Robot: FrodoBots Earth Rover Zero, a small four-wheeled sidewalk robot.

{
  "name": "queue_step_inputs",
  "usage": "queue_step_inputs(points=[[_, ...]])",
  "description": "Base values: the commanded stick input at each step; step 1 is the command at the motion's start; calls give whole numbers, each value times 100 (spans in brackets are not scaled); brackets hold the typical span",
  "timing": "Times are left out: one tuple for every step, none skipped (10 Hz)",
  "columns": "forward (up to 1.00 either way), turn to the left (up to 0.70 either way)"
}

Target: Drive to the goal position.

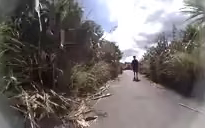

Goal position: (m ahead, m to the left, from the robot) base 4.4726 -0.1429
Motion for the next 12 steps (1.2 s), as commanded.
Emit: queue_step_inputs(points=[[69, -7], [68, -8], [68, -8], [68, -7], [68, -7], [70, -8], [70, -8], [70, -9], [69, -10], [50, -22], [50, -25], [50, -27]])
